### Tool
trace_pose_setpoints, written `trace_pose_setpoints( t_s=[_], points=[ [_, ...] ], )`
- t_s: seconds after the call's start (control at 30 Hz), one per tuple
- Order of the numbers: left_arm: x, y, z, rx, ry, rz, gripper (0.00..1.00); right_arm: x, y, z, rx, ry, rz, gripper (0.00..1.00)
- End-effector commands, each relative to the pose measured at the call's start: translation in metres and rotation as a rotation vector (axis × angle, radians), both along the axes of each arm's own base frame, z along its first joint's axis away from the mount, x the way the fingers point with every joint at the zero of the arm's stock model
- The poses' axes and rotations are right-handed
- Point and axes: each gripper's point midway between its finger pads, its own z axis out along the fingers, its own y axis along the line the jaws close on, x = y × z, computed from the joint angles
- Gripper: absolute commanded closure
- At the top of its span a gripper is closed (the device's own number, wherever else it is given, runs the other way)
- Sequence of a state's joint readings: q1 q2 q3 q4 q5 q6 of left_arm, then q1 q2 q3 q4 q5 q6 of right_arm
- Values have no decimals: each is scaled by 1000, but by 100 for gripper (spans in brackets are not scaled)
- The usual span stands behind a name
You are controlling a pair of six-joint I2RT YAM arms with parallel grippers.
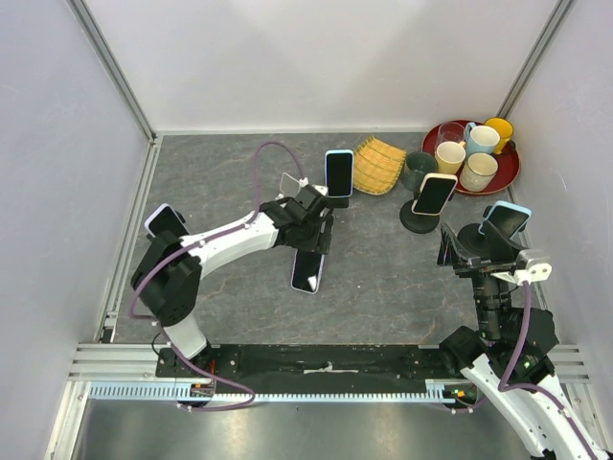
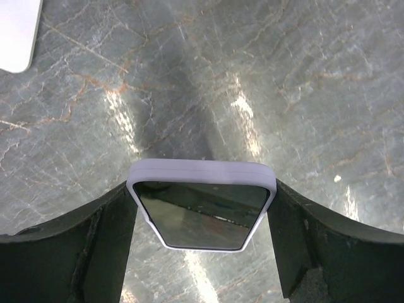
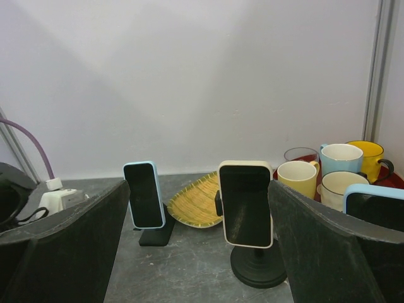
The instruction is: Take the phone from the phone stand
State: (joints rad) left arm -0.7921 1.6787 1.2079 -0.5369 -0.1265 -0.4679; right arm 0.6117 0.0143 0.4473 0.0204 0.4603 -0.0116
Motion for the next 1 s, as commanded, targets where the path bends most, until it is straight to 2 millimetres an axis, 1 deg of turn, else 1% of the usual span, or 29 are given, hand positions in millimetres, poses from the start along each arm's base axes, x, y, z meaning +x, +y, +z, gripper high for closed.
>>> trace_pose_setpoints(
  t_s=[0.0, 0.03, 0.07, 0.1, 0.13, 0.2, 0.23, 0.3, 0.33, 0.4, 0.5, 0.57, 0.6, 0.67, 0.8, 0.9, 0.97],
  points=[
    [32, -17, 10, -9, -59, 97, 98, -7, -4, 13, 28, -27, 7, 2],
    [40, -21, 11, -8, -72, 115, 98, -7, -4, 13, 28, -27, 6, 2],
    [44, -24, 9, -5, -74, 121, 98, -8, -5, 13, 31, -28, 5, 2],
    [47, -25, -2, 16, -60, 126, 98, -7, -5, 13, 29, -27, 4, 2],
    [54, -28, 1, 13, -74, 142, 98, -7, -4, 13, 28, -27, 6, 2],
    [61, -32, -4, 17, -76, 158, 98, -8, -5, 13, 30, -28, 6, 2],
    [63, -32, -11, 31, -74, 166, 97, -7, -4, 13, 29, -27, 6, 2],
    [67, -33, -17, 32, -72, 176, 89, -7, -5, 12, 30, -25, 3, 2],
    [69, -32, -24, 41, -63, 182, 88, -7, -5, 12, 28, -25, 3, 2],
    [70, -30, -31, 43, -54, 197, 82, -7, -5, 12, 28, -25, 3, 2],
    [73, -24, -41, 47, -40, 217, 78, -7, -5, 12, 30, -25, 0, 2],
    [76, -22, -41, 41, -43, 226, 77, -7, -5, 12, 31, -24, 1, 2],
    [76, -21, -42, 44, -44, 231, 74, -7, -5, 12, 31, -25, 0, 2],
    [79, -18, -42, 47, -49, 237, 63, -6, -5, 12, 31, -25, -1, 2],
    [82, -10, -47, 58, -46, 258, 62, -5, -4, 10, 28, -21, 2, 2],
    [91, 2, -49, 60, -54, 288, 62, -4, -2, 9, 21, -19, 7, 2],
    [97, 3, -49, 52, -64, 296, 62, -3, -1, 8, 17, -14, 8, 2]
  ],
)
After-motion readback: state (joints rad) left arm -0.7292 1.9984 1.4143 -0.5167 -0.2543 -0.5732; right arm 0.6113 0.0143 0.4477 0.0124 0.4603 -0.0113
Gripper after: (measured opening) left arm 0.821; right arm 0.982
